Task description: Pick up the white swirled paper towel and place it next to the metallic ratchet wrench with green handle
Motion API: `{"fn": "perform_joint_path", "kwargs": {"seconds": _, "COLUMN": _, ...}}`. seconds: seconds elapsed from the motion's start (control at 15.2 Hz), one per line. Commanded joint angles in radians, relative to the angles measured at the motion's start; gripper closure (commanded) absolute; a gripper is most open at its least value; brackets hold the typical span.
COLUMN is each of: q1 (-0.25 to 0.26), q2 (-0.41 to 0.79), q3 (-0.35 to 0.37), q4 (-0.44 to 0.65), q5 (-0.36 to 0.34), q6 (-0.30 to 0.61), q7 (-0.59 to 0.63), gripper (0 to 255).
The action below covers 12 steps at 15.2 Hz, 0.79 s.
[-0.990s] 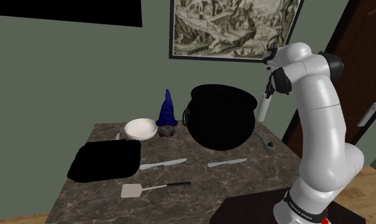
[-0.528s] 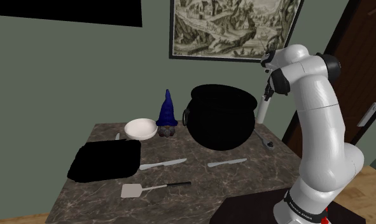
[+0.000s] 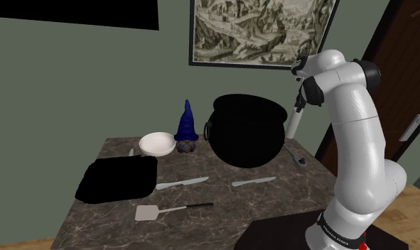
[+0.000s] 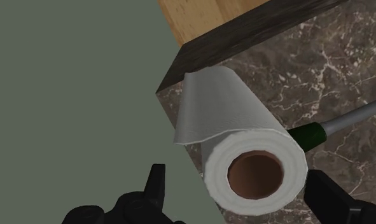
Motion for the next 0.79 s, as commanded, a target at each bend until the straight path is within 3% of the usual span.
{"fn": "perform_joint_path", "kwargs": {"seconds": 0.0, "q1": 0.000, "q2": 0.000, "q3": 0.000, "q4": 0.000, "q5": 0.000, "q6": 0.000, "q7": 0.000, "gripper": 0}}
{"fn": "perform_joint_path", "kwargs": {"seconds": 0.26, "q1": -0.025, "q2": -0.026, "q3": -0.016, "q4": 0.098, "q5": -0.027, "q6": -0.106, "q7": 0.024, "gripper": 0}}
{"fn": "perform_joint_path", "kwargs": {"seconds": 0.73, "q1": -0.024, "q2": -0.024, "q3": -0.019, "q4": 0.098, "q5": -0.025, "q6": -0.107, "q7": 0.024, "gripper": 0}}
